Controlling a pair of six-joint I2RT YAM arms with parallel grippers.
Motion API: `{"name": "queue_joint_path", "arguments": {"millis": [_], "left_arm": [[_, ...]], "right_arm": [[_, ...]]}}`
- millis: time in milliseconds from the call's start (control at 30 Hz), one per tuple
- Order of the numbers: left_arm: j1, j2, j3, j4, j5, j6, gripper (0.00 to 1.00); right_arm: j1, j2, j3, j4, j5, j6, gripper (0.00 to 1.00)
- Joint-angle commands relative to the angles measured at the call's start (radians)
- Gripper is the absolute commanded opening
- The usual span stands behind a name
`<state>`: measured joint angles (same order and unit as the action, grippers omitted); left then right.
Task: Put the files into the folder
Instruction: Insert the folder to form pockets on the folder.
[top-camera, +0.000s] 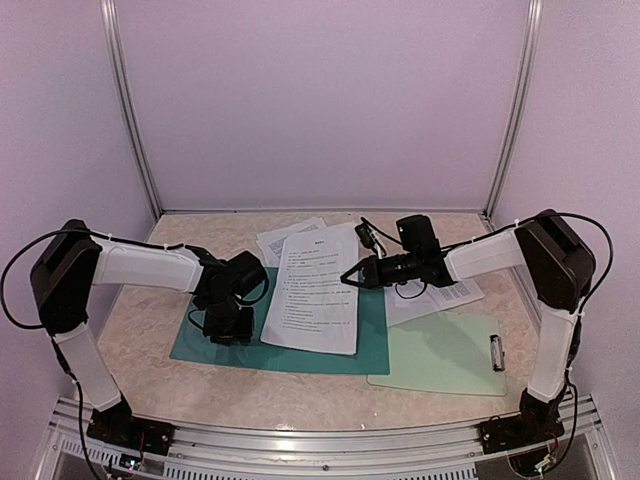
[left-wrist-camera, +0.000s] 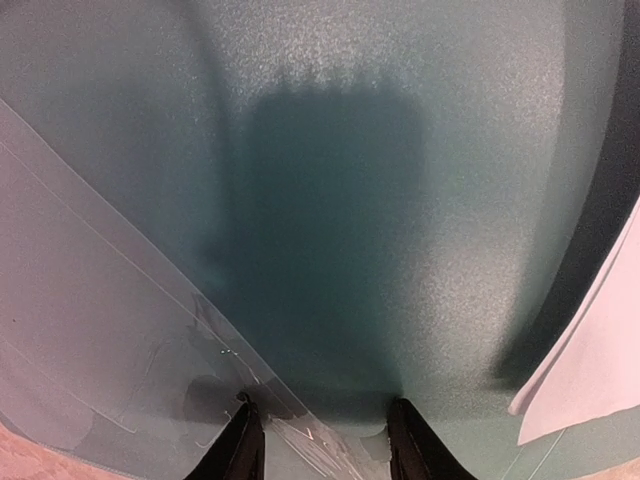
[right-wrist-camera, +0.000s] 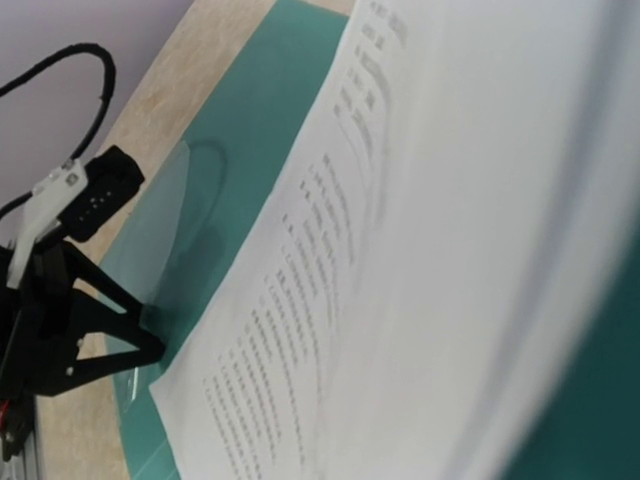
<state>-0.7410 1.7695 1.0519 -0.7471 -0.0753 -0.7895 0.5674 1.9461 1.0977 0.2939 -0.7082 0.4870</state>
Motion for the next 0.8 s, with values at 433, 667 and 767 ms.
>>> {"name": "queue_joint_path", "arguments": {"millis": [433,667,767], "left_arm": [[-0.014,-0.036,-0.092,0.071,0.054,-0.037,0.33],[-0.014,-0.094,-0.111,0.102,0.054,-0.038,0.29],[-0.016,-0.101,-0.116,0.107,0.053,-0.042,0.27]], "right_arm": [[0.065,0.082,0.154,-0.119,0.075,-0.074,0.00],[0.094,0.081,0.218,-0.204,0.129,-0.126,0.00],[0.105,0.090,0.246,-0.241,0.152,-0.151,0.00]]}}
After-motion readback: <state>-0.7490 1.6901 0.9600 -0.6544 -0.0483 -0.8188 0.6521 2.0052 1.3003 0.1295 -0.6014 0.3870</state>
